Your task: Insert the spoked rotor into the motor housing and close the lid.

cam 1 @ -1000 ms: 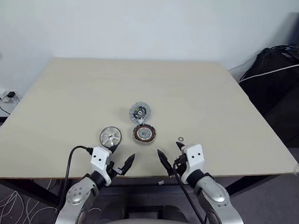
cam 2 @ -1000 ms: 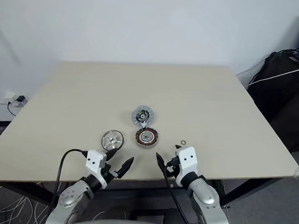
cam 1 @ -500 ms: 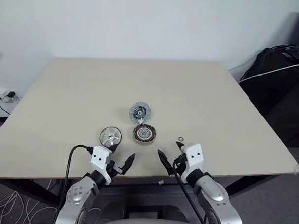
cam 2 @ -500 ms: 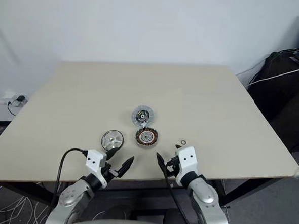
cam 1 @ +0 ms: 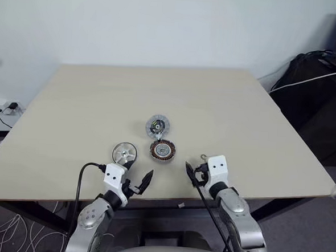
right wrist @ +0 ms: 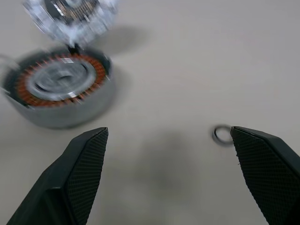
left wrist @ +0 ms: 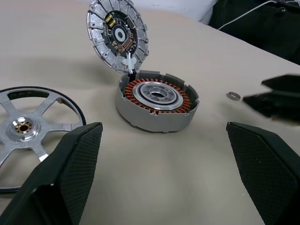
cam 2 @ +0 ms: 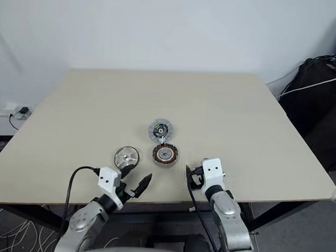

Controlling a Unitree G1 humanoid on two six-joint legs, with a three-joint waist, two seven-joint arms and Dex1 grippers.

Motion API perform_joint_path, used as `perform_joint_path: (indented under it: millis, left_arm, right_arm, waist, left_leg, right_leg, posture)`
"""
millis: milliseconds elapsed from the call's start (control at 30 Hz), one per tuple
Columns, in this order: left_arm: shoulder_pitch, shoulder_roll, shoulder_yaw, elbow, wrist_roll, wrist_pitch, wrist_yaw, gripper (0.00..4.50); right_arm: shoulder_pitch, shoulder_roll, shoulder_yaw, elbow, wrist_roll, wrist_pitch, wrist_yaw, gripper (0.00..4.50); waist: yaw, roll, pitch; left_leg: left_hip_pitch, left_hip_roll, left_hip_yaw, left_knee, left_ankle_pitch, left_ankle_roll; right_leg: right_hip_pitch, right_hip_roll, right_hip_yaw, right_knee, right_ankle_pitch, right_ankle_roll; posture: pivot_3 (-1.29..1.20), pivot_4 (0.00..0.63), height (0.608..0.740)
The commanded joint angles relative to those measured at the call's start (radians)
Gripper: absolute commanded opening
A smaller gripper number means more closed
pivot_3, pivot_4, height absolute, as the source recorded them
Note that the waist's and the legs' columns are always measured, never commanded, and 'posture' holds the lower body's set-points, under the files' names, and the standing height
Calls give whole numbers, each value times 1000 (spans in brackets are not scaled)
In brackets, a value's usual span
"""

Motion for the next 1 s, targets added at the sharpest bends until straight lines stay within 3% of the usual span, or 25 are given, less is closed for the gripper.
perform_joint_path:
  millis: [33,333,867,1000]
  left_arm:
    - [-14,-2,-4,-23,-2,-20,0,4476]
    - [-6,-1,-4,-33,-6,-14,-1,4476]
    - [0,-2,-6,-42,-10,-9,-2,4476]
    - [1,-2,-6,-46,-10,-7,-1,4500]
  right_arm:
    - [-76,12,-39,88,2,-46,-16,4500]
    - [-203,26,-114,258,30,-77,-21,4500]
    - [-292,41,-109,419,13,-91,-9,4500]
    - [-291,47,-108,414,11,-87,-10,3283]
  waist:
    - [-1,0,0]
    - [-1,1,0]
    - [-24,2,-1]
    - [-26,3,-1]
  left_leg:
    - [0,0,0,0,1,1]
    - [0,0,0,0,3,4]
    - [1,0,0,0,3,5]
    - [1,-1,0,0,3,5]
  right_leg:
    - [0,0,0,0,0,0]
    - [0,0,0,0,0,0]
    - [1,1,0,0,2,-4]
    - [1,1,1,0,3,-4]
  posture:
    - [0,0,740]
    - [0,0,740]
    - [0,0,740]
    - [0,0,740]
